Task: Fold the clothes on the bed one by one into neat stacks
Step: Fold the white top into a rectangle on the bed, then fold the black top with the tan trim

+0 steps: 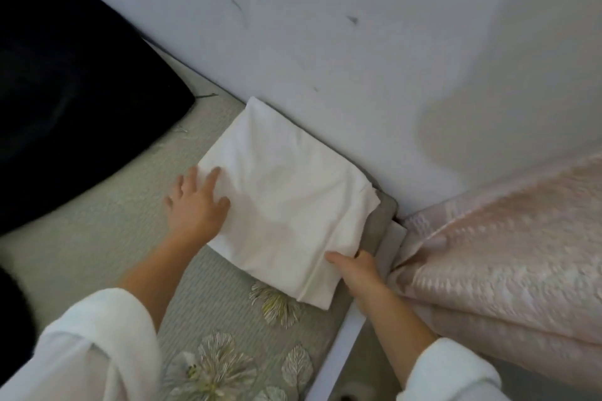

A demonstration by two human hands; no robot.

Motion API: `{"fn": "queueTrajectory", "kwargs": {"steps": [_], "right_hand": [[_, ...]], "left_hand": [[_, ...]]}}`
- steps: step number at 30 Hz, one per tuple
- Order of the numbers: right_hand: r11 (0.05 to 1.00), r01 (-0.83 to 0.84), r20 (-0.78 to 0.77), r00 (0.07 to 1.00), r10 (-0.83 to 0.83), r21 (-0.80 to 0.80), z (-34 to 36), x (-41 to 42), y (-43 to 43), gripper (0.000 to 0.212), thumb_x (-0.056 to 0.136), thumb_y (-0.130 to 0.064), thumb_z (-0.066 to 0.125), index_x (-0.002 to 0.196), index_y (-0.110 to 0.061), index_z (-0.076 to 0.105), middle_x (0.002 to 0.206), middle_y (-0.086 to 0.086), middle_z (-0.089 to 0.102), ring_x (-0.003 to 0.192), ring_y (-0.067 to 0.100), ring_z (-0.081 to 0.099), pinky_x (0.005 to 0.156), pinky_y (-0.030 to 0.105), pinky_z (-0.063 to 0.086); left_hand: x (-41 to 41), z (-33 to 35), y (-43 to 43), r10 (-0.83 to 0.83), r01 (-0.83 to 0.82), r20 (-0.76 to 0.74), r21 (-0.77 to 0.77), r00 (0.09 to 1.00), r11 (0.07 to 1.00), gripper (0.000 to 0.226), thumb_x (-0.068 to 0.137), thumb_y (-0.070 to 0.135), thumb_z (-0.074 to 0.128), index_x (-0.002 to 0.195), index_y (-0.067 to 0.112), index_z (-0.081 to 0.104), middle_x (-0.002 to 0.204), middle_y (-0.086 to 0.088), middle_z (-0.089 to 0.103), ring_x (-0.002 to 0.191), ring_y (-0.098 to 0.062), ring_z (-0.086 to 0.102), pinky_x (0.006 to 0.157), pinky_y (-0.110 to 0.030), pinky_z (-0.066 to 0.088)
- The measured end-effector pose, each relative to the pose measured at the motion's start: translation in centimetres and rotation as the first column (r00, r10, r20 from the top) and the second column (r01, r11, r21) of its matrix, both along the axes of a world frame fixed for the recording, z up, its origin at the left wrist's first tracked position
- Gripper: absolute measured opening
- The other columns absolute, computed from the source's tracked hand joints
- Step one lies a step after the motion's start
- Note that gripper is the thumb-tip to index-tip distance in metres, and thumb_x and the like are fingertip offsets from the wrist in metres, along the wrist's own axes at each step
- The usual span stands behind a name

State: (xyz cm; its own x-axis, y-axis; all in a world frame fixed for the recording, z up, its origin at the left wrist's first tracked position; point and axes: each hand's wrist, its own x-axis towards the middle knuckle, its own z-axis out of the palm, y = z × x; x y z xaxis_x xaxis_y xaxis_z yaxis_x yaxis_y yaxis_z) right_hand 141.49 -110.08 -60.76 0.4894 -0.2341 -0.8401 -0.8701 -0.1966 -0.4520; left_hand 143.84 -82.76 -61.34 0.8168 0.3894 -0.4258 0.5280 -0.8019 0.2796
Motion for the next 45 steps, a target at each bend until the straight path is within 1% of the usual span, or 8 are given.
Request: {"fn": "queueTrajectory", "kwargs": {"steps": [5,10,17,22,29,34,37,45], "right_hand": [[0.984,-0.126,0.001,0.992,0.127,-0.125,-0.1,-1.4,0.2,0.053,0.083,-0.028,0.071,0.125,-0.003,0.049,0.123,0.011,0.059,0.106,0.028,0.058,0.086,0.036,0.049],[0.738,-0.419,0.089,0.838,0.539,-0.528,2.5,-1.8,0.6,0.06,0.083,-0.029,0.063,0.134,-0.009,0.038,0.134,0.01,0.046,0.122,0.03,0.046,0.097,0.046,0.042],[0.475,-0.67,0.174,0.467,0.867,-0.57,7.8,-5.8,2.5,0.049,0.087,-0.03,0.059,0.131,-0.013,0.045,0.133,0.005,0.048,0.124,0.024,0.043,0.099,0.04,0.038],[0.217,-0.805,0.143,0.164,0.976,-0.553,10.2,-11.5,5.3,0.042,0.089,-0.032,0.057,0.125,-0.013,0.047,0.128,0.006,0.051,0.12,0.026,0.047,0.096,0.041,0.039],[-0.224,-0.835,0.038,-0.28,0.959,-0.502,10.6,-21.0,12.4,0.051,0.089,-0.037,0.057,0.131,-0.011,0.044,0.138,0.01,0.045,0.128,0.028,0.04,0.104,0.038,0.035],[-0.346,-0.807,0.043,-0.416,0.909,-0.479,10.4,-27.3,20.1,0.052,0.091,-0.038,0.053,0.132,-0.009,0.043,0.138,0.011,0.044,0.128,0.029,0.04,0.104,0.039,0.036],[-0.395,-0.783,0.042,-0.47,0.882,-0.481,9.5,-31.0,24.9,0.051,0.092,-0.037,0.051,0.134,-0.011,0.04,0.139,0.008,0.042,0.128,0.027,0.038,0.104,0.043,0.035],[-0.308,-0.705,0.061,-0.445,0.894,-0.638,4.5,-36.1,35.2,0.053,0.091,-0.03,0.053,0.139,-0.016,0.035,0.14,0.004,0.036,0.13,0.023,0.032,0.104,0.042,0.032]], "left_hand": [[-4.9,-1.7,-0.4,-0.111,0.112,-0.028,0.078,0.993,0.991,0.061,0.096,0.05,0.033,0.15,0.039,0.007,0.159,0.0,-0.018,0.144,-0.027,-0.018,0.115,-0.054,0.0],[-6.9,0.5,-2.0,-0.049,0.049,-0.018,-0.002,0.999,0.999,0.061,0.098,0.041,0.036,0.152,0.029,0.011,0.16,-0.005,-0.012,0.146,-0.028,-0.012,0.116,-0.05,0.005],[-16.1,6.3,-6.6,0.301,-0.241,0.182,-0.292,0.936,0.926,0.045,0.099,0.024,0.045,0.141,0.011,0.042,0.154,-0.014,0.027,0.142,-0.027,0.023,0.115,-0.036,0.017],[-26.2,8.6,-8.9,0.493,-0.43,0.13,-0.335,0.86,0.838,0.034,0.096,0.017,0.047,0.127,0.006,0.055,0.135,-0.012,0.052,0.125,-0.024,0.046,0.102,-0.029,0.032],[-39.8,10.0,-5.2,0.749,-0.723,-0.053,-0.317,0.66,0.614,0.033,0.095,0.017,0.048,0.126,0.008,0.056,0.123,-0.013,0.061,0.106,-0.026,0.058,0.087,-0.027,0.04],[-48.0,10.0,0.6,0.861,-0.832,-0.058,-0.3,0.505,0.467,0.032,0.094,0.02,0.048,0.125,0.011,0.054,0.096,-0.012,0.067,0.085,-0.026,0.062,0.079,-0.032,0.048],[-52.6,8.4,4.3,0.891,-0.873,-0.083,-0.26,0.446,0.413,0.034,0.093,0.021,0.051,0.125,0.01,0.055,0.106,-0.014,0.065,0.096,-0.028,0.061,0.086,-0.036,0.048],[-60.4,1.5,14.4,0.779,-0.779,0.002,-0.021,0.627,0.627,0.041,0.092,0.024,0.051,0.133,0.02,0.048,0.145,-0.005,0.041,0.132,-0.023,0.036,0.103,-0.042,0.036]]}}
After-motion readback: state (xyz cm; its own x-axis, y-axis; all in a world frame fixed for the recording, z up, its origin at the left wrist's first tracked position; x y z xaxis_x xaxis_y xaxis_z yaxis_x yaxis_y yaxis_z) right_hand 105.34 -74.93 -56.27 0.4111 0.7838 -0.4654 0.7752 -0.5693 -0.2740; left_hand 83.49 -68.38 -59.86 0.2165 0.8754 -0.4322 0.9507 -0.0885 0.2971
